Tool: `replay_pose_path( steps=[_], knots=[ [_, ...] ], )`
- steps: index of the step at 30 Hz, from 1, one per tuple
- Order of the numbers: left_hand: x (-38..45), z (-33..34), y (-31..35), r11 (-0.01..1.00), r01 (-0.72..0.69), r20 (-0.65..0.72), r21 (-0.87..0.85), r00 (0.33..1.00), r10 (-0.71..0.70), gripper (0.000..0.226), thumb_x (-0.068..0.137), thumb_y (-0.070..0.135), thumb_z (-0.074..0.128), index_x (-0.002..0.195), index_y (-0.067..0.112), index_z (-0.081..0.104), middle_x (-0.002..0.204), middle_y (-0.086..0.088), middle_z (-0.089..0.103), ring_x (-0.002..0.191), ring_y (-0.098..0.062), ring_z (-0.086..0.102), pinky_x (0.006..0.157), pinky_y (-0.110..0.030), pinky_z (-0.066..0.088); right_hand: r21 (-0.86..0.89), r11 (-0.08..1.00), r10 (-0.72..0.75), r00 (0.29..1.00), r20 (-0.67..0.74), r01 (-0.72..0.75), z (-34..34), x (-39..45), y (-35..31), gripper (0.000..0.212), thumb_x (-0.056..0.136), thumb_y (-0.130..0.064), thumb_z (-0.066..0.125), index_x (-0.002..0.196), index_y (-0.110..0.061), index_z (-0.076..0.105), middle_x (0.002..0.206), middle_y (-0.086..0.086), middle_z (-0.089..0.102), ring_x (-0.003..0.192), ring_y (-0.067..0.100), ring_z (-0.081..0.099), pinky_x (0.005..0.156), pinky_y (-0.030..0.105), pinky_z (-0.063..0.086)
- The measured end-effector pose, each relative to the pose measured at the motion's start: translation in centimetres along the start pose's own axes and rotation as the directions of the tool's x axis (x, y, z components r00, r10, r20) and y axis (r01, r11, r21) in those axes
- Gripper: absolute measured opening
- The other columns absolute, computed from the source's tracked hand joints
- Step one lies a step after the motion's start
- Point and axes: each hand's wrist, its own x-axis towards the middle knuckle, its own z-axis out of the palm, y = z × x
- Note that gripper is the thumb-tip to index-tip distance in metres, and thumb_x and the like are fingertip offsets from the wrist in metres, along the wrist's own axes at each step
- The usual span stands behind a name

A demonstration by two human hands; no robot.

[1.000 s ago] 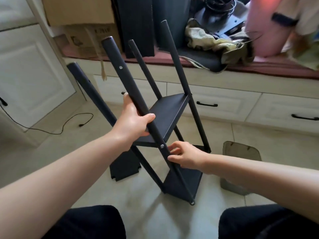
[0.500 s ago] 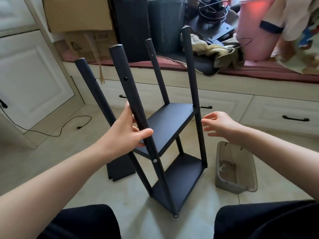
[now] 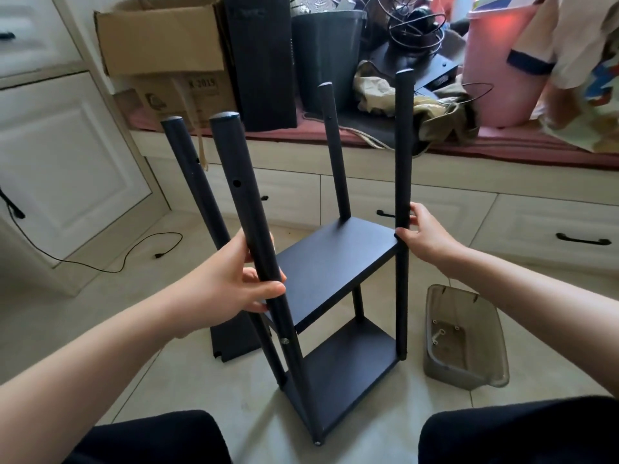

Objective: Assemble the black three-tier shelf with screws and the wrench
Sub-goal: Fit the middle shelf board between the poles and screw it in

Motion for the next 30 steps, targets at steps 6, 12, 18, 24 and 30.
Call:
replay_pose_path(
  steps=[6,12,18,24,30],
  knots=[
    [0.3,-0.9,-0.8,1.000,-0.009,-0.050,-0.012,0.999,0.009,0.034,0.089,0.002,0.071,0.100,0.023,0.046,0.096,-0.006,0.072,0.090,-0.022,0.074,0.070,-0.036,0.063,0.040,0.999,0.037,0.999,-0.028,-0.036,0.2,0.1,-0.8,0.023,0.099,-0.011,0.047,0.119,-0.024,0.047,0.105,0.003,0.059,0.100,0.029,0.066,0.077,0.054,0.060],
    [2.0,-1.6,-1.3,0.996,-0.043,-0.224,-0.083,0.974,0.024,0.029,0.084,-0.002,0.075,0.100,0.017,0.060,0.092,-0.006,0.076,0.087,-0.022,0.076,0.066,-0.034,0.063,0.050,0.997,0.060,0.997,-0.057,-0.057,-0.2,-0.2,-0.2,0.019,0.100,-0.012,0.048,0.115,-0.023,0.046,0.109,0.006,0.057,0.100,0.028,0.065,0.074,0.053,0.060],
    [4.5,-1.4,-1.4,0.993,-0.075,-0.285,-0.093,0.957,0.045,0.030,0.086,-0.004,0.073,0.104,0.017,0.064,0.095,-0.008,0.075,0.088,-0.024,0.075,0.070,-0.036,0.063,0.023,0.996,0.093,0.992,-0.089,-0.092,-1.5,-1.0,0.6,0.024,0.099,-0.011,0.050,0.122,-0.014,0.043,0.112,0.013,0.059,0.099,0.032,0.065,0.076,0.052,0.060],
    [6.8,-1.1,-1.8,0.988,-0.139,-0.332,-0.067,0.937,0.109,0.034,0.085,-0.006,0.073,0.101,0.024,0.067,0.096,-0.007,0.075,0.087,-0.020,0.076,0.068,-0.027,0.061,0.018,0.993,0.114,0.990,-0.085,-0.113,-2.9,-2.4,1.5,0.025,0.095,-0.006,0.056,0.117,-0.007,0.044,0.107,0.016,0.060,0.097,0.032,0.067,0.076,0.051,0.060],
    [9.2,-1.3,-2.3,0.976,-0.216,-0.371,0.031,0.904,0.212,0.038,0.083,0.000,0.076,0.111,0.022,0.066,0.099,-0.003,0.074,0.097,-0.019,0.073,0.085,-0.040,0.060,0.060,0.997,0.051,0.997,-0.055,-0.047,-3.9,-4.3,2.4,0.035,0.090,-0.003,0.065,0.118,-0.013,0.045,0.104,0.008,0.060,0.092,0.024,0.067,0.064,0.043,0.062]
  ],
)
